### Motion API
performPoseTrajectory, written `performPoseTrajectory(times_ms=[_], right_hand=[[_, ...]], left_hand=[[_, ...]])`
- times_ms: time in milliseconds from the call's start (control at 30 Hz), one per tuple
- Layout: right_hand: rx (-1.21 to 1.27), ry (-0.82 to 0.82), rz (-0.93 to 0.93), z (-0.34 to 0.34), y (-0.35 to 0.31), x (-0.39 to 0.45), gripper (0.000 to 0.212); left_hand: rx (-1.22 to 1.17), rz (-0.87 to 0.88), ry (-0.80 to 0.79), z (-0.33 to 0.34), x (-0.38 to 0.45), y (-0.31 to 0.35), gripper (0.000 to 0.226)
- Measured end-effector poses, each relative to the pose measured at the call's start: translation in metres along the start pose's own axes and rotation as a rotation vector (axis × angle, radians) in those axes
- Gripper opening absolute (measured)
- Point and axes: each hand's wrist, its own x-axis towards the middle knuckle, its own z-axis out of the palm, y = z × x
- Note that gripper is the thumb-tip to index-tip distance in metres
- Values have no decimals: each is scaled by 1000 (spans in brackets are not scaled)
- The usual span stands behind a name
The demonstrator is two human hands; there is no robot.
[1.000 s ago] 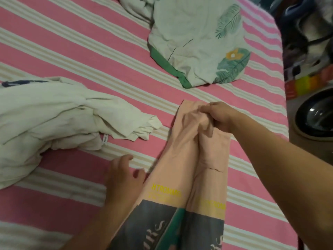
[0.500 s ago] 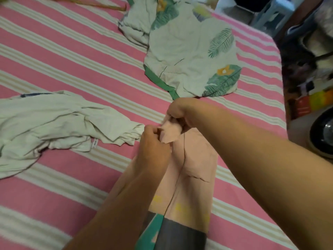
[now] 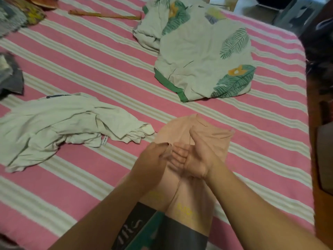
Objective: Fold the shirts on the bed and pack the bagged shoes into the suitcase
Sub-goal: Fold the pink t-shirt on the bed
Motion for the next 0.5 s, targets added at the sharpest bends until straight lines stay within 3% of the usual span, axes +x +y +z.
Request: performPoseTrajectory(times_ms=[100,200,300,400,500], right_hand=[[79,-125,-32,-10,34,-14,50],[159,-150,-122,-28,53,-23,29],[278,-75,-138,-57,64,-23,29],[363,179,-69,-88,84,-15,41],[182,312,-114,-103,96,-7,30]], left_hand=[[145,52,-307,32,0,2,33],[405,77,-471,54,-2,8,59],[723,235,-459,69,-13,14,65],[575,112,-456,77,-23,1,58],[546,49,-374,79,-19,-23,47]])
